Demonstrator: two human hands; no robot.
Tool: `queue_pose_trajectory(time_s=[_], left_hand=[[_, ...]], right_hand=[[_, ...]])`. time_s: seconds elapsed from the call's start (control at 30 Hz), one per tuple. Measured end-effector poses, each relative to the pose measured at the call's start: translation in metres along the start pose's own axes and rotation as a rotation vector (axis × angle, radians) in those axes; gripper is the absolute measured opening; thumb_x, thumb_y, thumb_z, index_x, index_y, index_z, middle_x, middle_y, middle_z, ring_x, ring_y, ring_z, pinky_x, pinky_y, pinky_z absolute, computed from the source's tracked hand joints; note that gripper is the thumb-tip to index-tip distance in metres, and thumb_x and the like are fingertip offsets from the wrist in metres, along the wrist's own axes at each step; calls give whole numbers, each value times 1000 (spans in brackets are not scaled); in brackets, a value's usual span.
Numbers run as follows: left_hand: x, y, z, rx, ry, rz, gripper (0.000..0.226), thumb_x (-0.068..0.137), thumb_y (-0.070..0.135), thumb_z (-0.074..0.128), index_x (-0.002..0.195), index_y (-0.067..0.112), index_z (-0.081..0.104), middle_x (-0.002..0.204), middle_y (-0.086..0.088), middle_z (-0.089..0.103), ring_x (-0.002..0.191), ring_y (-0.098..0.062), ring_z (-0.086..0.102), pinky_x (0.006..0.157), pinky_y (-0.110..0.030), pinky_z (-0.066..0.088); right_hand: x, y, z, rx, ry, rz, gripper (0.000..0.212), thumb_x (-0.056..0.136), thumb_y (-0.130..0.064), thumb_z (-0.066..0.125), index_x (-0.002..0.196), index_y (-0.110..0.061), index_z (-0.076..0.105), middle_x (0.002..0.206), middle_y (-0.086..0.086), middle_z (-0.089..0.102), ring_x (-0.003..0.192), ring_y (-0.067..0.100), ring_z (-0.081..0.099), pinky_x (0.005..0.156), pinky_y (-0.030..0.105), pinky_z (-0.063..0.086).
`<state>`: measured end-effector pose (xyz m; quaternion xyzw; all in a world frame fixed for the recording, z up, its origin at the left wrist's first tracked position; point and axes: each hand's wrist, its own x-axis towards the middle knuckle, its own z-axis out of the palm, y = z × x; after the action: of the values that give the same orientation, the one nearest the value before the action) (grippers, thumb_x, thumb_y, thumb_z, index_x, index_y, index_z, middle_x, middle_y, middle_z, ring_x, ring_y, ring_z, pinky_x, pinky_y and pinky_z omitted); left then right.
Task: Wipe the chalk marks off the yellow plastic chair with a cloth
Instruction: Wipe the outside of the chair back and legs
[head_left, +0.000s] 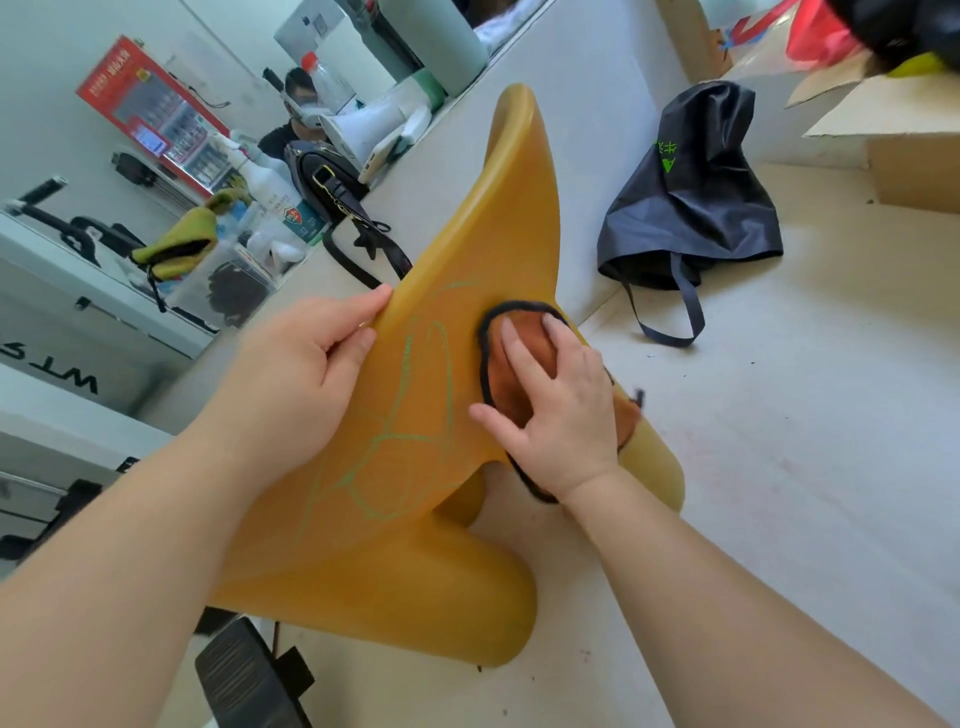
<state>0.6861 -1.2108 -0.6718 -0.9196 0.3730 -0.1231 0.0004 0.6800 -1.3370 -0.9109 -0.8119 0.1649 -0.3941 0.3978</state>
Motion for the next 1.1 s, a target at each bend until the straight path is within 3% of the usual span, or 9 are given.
queue_pose_trajectory(time_s=[0.13, 0.3, 0.4, 0.47, 0.6, 0.67, 0.8, 0.93, 1.1], left_hand=[[13, 24, 4, -28, 35, 8, 43, 104, 22, 47, 144, 33, 52, 117, 3, 66, 107, -14, 56, 91, -32, 44], [48, 60, 9, 9, 59, 13, 39, 104, 23, 47, 142, 27, 55, 126, 3, 68, 104, -20, 61, 85, -26, 40], [76, 76, 11, 27, 45, -8, 39, 104, 26, 46, 142, 27, 55, 138, 3, 61, 124, -20, 56, 99, -28, 40], [92, 84, 11, 57, 11, -13, 40, 105, 29, 44, 144, 27, 53, 145, 2, 56, 133, -21, 50, 108, -30, 35], [100, 89, 7, 26, -52, -31, 43, 106, 31, 42, 149, 31, 46, 151, 8, 48, 138, -12, 42, 103, -23, 26], [89, 86, 4, -10, -69, -27, 44, 107, 30, 41, 150, 34, 42, 151, 13, 46, 132, 0, 38, 103, -22, 25], [69, 76, 4, 18, -44, 17, 46, 105, 28, 43, 149, 38, 42, 142, 17, 51, 129, -3, 44, 99, -23, 31], [67, 71, 11, -168, 23, -17, 43, 103, 17, 48, 144, 32, 52, 134, 21, 54, 118, 14, 44, 92, 5, 29], [67, 73, 12, -325, 5, -40, 43, 102, 10, 50, 140, 30, 56, 132, 22, 58, 121, 17, 49, 102, -5, 35]], right_hand=[[-16, 4, 7, 46, 86, -42, 59, 97, -57, 49, 150, -33, 47, 151, 12, 42, 121, 34, 45, 104, 49, 40], [8, 11, -5, 73, 159, 23, 53, 103, -45, 36, 153, -30, 44, 160, -2, 40, 130, 32, 44, 107, 47, 33], [37, 26, -12, 139, 73, 74, 53, 105, -47, 27, 157, -41, 31, 168, -11, 22, 154, 41, 11, 121, 55, 6], [58, 43, -16, 287, -66, 143, 52, 106, -51, 24, 158, -52, 14, 170, -16, 5, 155, 43, -9, 121, 61, -8], [84, 63, -23, 421, -181, 252, 51, 109, -53, 22, 156, -55, 2, 171, -12, -1, 157, 38, -3, 125, 60, 3], [80, 57, -20, 431, -147, 231, 52, 110, -46, 24, 158, -49, 3, 171, -14, 0, 158, 31, -3, 126, 59, 2], [56, 25, -17, 545, -32, 139, 53, 107, -43, 25, 157, -40, 9, 171, -10, 7, 159, 20, -5, 127, 54, 3], [53, -36, -37, 688, 78, 9, 69, 105, -54, 25, 161, -16, 19, 171, 4, 12, 159, 15, 4, 127, 40, 12], [121, -43, -58, 605, 91, -36, 78, 97, -59, 23, 162, -17, 22, 172, 4, 11, 159, 19, 4, 125, 57, 12]])
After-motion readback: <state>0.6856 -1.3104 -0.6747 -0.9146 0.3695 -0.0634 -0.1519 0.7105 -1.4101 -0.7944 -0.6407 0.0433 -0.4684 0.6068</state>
